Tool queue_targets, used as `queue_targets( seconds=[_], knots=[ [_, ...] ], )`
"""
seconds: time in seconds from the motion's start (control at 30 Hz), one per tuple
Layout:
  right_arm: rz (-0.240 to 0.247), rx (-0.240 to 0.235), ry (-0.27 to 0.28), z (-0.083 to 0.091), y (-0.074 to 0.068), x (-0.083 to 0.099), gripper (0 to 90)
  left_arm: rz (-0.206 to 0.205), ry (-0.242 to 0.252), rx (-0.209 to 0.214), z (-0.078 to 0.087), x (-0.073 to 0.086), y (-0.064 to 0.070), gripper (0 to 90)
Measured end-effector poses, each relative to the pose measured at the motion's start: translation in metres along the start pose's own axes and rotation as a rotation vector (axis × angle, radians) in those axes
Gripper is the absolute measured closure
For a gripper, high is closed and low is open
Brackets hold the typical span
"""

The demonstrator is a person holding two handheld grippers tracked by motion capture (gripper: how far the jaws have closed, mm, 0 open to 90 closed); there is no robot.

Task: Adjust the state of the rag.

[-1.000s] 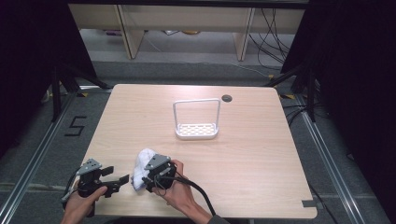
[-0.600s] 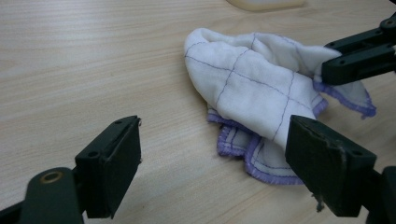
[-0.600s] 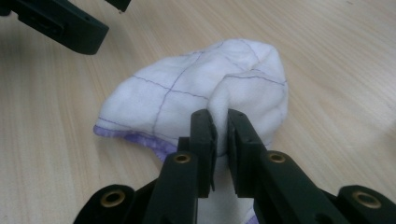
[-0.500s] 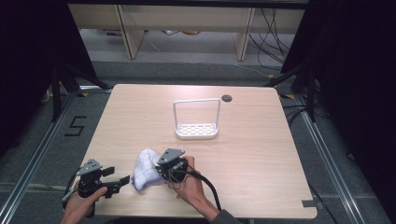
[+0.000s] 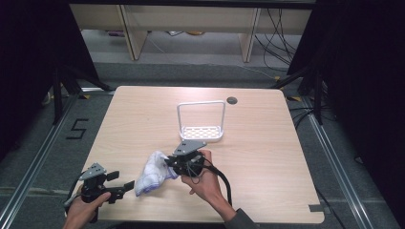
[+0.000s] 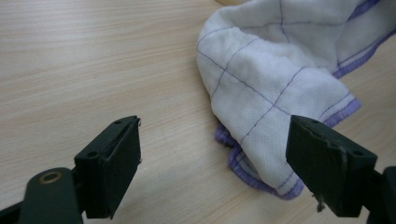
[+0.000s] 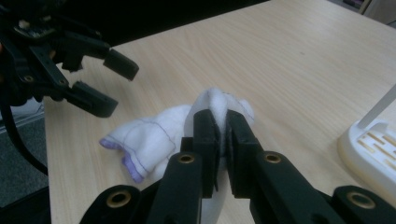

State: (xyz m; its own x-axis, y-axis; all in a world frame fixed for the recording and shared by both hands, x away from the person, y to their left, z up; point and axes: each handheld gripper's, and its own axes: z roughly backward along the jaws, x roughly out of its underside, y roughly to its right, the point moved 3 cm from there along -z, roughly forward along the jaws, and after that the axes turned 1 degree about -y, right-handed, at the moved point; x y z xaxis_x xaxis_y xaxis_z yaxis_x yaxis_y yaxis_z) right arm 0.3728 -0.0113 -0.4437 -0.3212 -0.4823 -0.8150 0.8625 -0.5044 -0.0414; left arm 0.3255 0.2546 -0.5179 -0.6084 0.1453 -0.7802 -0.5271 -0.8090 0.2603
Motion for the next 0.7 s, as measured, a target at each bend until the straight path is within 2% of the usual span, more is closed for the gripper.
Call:
queue_targets(
  seconds=[0.03,0.07,0.13,0.17,0.37,0.43,0.47,0.5,0.53,0.57,0.6,0.63,0.67,0.7],
  knots=[
    [0.021,-0.003,0.014,0.002,0.001,-0.001,84.6,-0.006,-0.002,0.007,-0.001,0.000,0.002,17.4],
    [0.007,-0.013,0.008,0.003,0.001,-0.001,84.5,-0.020,-0.007,0.033,-0.002,0.000,0.006,17.7],
    [0.011,-0.011,0.008,0.003,0.002,0.000,84.6,-0.024,0.004,0.046,-0.003,0.000,0.008,18.2],
    [-0.010,-0.008,-0.002,0.003,0.001,0.001,84.5,-0.032,-0.008,0.058,-0.003,0.000,0.010,20.0],
    [-0.018,-0.016,-0.001,0.002,0.001,0.001,84.5,-0.064,-0.033,0.098,-0.015,0.004,0.023,23.3],
    [-0.023,-0.017,0.011,0.002,0.001,0.000,84.4,-0.093,-0.048,0.124,-0.024,0.003,0.030,27.8],
    [-0.030,-0.021,0.006,0.003,0.000,0.000,84.4,-0.093,-0.048,0.124,-0.024,0.003,0.030,30.7],
    [-0.021,-0.018,0.000,0.004,0.002,0.000,84.4,-0.143,-0.075,0.123,-0.030,0.003,0.032,37.4],
    [-0.021,-0.018,0.000,0.004,0.002,0.000,84.4,-0.143,-0.075,0.123,-0.030,0.003,0.032,44.1],
    [-0.034,-0.023,-0.002,0.004,0.001,0.000,84.4,-0.162,-0.080,0.128,-0.033,0.004,0.033,44.1],
    [-0.018,-0.021,0.010,0.003,0.002,0.000,84.4,-0.182,-0.093,0.137,-0.035,0.004,0.033,52.5],
    [-0.027,-0.016,0.022,0.003,0.002,0.000,84.5,-0.185,-0.074,0.150,-0.036,0.005,0.034,65.4],
    [-0.002,-0.017,0.019,0.006,0.006,-0.001,84.5,-0.192,-0.043,0.162,-0.032,0.000,0.034,78.1],
    [-0.002,-0.017,0.019,0.006,0.006,-0.001,84.5,-0.192,-0.043,0.162,-0.032,0.000,0.034,79.9]
  ],
)
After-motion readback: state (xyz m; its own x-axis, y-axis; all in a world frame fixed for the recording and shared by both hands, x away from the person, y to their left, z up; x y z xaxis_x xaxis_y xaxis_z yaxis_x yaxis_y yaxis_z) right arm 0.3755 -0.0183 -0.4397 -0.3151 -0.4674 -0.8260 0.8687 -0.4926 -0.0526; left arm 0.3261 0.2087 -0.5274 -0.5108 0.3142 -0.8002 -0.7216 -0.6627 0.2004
